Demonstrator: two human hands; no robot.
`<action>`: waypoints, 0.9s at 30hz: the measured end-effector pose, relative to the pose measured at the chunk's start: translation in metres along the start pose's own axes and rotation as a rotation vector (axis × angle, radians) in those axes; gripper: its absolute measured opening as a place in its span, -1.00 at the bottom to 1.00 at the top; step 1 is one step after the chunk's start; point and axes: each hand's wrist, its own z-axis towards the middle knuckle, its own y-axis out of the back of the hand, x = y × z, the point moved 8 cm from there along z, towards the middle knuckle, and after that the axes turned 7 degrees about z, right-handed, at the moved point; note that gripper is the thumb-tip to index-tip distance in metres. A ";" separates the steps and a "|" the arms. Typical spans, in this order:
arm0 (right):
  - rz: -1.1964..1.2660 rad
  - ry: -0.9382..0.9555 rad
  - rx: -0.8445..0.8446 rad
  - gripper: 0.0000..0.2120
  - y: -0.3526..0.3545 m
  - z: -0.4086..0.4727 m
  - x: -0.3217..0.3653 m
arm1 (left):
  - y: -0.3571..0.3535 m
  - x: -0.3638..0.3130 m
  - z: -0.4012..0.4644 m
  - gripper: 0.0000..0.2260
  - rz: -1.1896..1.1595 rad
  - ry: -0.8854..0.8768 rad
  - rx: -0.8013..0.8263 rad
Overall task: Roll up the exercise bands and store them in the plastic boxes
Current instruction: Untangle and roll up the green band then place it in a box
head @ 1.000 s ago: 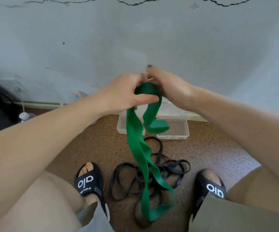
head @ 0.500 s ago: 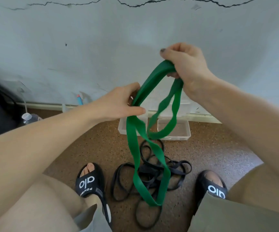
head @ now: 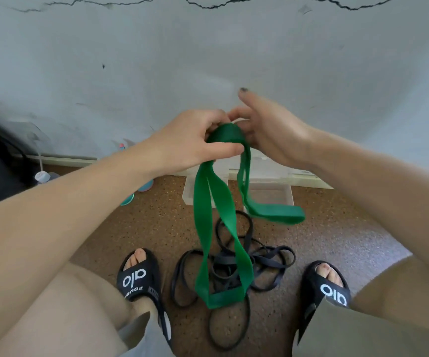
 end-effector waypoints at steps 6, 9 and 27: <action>-0.423 0.146 -0.289 -0.69 0.006 -0.006 0.020 | -0.003 0.009 -0.001 -0.71 0.039 0.025 0.023; -0.278 0.198 -0.342 -0.83 0.018 -0.008 0.034 | -0.011 0.018 -0.003 -0.73 0.120 0.043 0.044; -0.563 -0.208 -0.106 -0.57 0.061 -0.011 -0.007 | 0.010 0.018 -0.013 -0.80 0.075 0.021 0.010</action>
